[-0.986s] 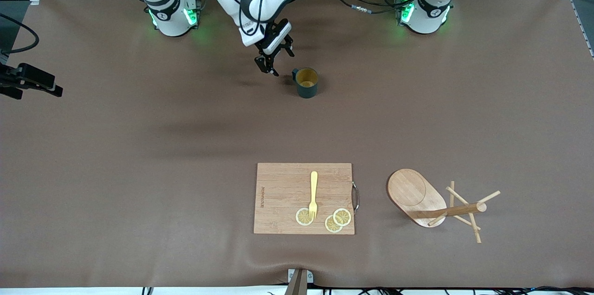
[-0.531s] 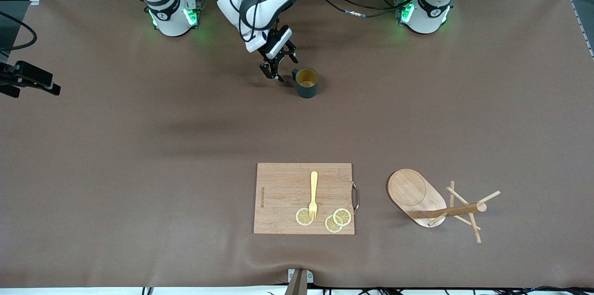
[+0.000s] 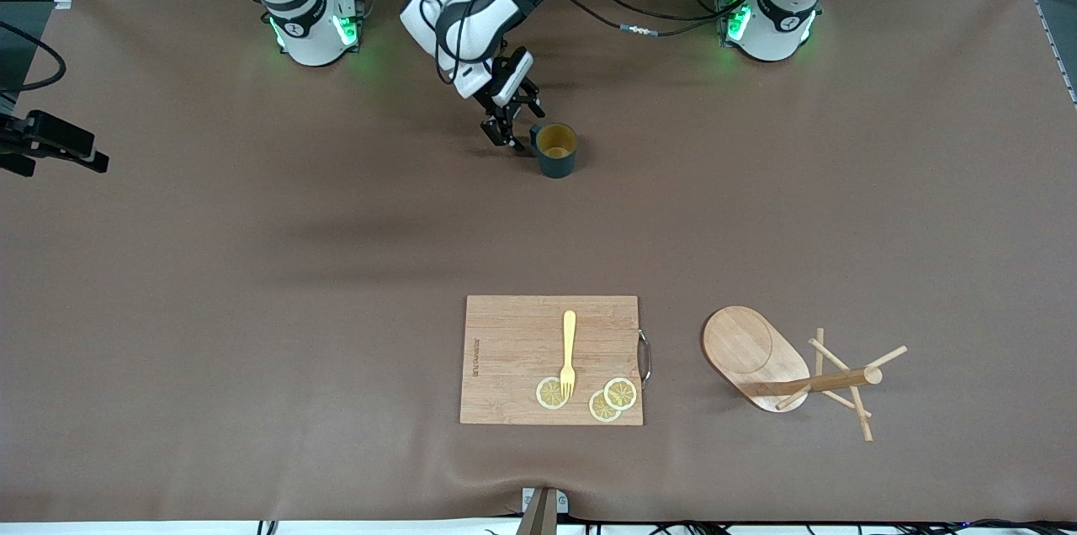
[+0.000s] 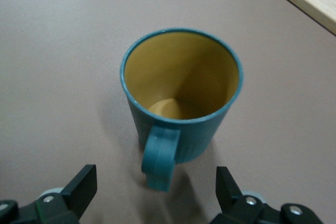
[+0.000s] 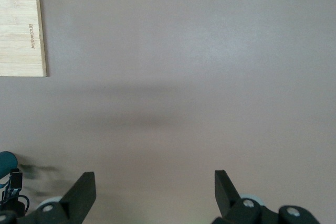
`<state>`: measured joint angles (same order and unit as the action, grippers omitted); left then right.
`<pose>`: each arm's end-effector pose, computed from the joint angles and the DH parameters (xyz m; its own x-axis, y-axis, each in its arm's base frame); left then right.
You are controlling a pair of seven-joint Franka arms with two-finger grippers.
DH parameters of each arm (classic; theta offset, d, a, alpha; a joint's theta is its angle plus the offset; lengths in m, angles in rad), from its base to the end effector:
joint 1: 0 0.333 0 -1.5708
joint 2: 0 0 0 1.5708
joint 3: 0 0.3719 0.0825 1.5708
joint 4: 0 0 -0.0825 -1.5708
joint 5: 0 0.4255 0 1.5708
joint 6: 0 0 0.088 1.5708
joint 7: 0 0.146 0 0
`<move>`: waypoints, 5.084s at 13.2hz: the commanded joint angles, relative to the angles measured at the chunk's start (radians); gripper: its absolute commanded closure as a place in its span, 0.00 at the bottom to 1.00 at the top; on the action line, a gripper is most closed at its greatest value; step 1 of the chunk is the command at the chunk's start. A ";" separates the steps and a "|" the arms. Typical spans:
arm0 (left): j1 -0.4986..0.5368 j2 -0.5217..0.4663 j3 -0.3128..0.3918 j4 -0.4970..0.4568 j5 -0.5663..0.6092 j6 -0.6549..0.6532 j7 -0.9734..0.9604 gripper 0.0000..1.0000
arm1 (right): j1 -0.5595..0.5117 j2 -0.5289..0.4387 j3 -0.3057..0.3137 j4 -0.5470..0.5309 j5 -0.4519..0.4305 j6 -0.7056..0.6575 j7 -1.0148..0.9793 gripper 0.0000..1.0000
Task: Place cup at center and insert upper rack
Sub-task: 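Grasp the mug handle with the left gripper and lift, then carry the mug with the left gripper toward the wooden mug tree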
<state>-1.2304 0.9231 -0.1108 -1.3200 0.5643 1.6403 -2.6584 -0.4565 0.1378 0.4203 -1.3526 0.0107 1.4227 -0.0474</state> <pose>0.2535 -0.6917 0.1343 0.3136 0.6808 0.6620 0.8920 -0.4501 0.0403 0.6232 -0.0416 0.6618 0.9986 0.0123 -0.0524 0.0087 -0.9976 -0.0693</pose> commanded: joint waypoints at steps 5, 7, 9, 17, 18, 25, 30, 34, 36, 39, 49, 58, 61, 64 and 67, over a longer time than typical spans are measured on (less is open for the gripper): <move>-0.017 0.025 0.026 0.031 0.023 -0.022 -0.008 0.08 | -0.021 -0.037 0.009 -0.031 0.009 0.005 -0.006 0.00; -0.017 0.023 0.026 0.031 0.023 -0.022 -0.006 0.23 | -0.021 -0.037 0.009 -0.031 0.009 0.004 -0.006 0.00; -0.018 0.023 0.025 0.033 0.022 -0.022 -0.008 0.45 | -0.021 -0.037 0.009 -0.031 0.008 0.004 -0.006 0.00; -0.008 -0.015 0.023 0.035 0.017 -0.022 0.050 1.00 | -0.021 -0.038 0.011 -0.031 0.008 0.001 -0.003 0.00; 0.009 -0.027 0.023 0.035 0.017 -0.022 0.066 1.00 | -0.021 -0.040 0.011 -0.031 0.008 0.001 -0.003 0.00; 0.176 -0.217 0.016 0.036 -0.072 -0.017 0.265 1.00 | -0.018 -0.040 0.012 -0.031 0.008 0.001 -0.002 0.00; 0.336 -0.375 0.016 0.035 -0.210 0.035 0.447 1.00 | -0.018 -0.040 0.012 -0.028 0.009 -0.007 -0.002 0.00; 0.459 -0.449 0.016 0.035 -0.336 0.085 0.571 1.00 | -0.018 -0.044 0.014 -0.028 0.009 -0.007 -0.002 0.00; 0.511 -0.470 0.016 0.035 -0.394 0.130 0.604 1.00 | -0.018 -0.044 0.012 -0.028 0.009 -0.007 -0.002 0.00; 0.597 -0.503 0.017 0.034 -0.507 0.147 0.708 1.00 | -0.019 -0.044 0.012 -0.028 0.011 -0.008 -0.002 0.00; 0.873 -0.550 0.016 0.031 -0.885 0.150 1.084 1.00 | -0.018 -0.044 0.012 -0.030 0.014 -0.007 -0.002 0.00; 0.997 -0.549 0.017 0.030 -1.101 0.147 1.281 1.00 | -0.019 -0.044 0.014 -0.025 0.015 -0.018 -0.002 0.00; 1.016 -0.541 0.019 0.028 -1.162 0.141 1.333 1.00 | -0.019 -0.046 0.012 -0.025 0.015 -0.018 -0.002 0.00; 1.036 -0.532 0.019 0.018 -1.218 0.128 1.391 1.00 | -0.019 -0.046 0.014 -0.025 0.015 -0.021 -0.002 0.00; 1.080 -0.510 0.019 0.016 -1.285 0.076 1.451 1.00 | -0.019 -0.046 0.014 -0.025 0.015 -0.022 -0.002 0.00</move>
<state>-0.1888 0.4079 -0.0863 -1.3001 -0.6692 1.7537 -1.2550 -0.4563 0.1201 0.4242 -1.3556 0.0114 1.4029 -0.0472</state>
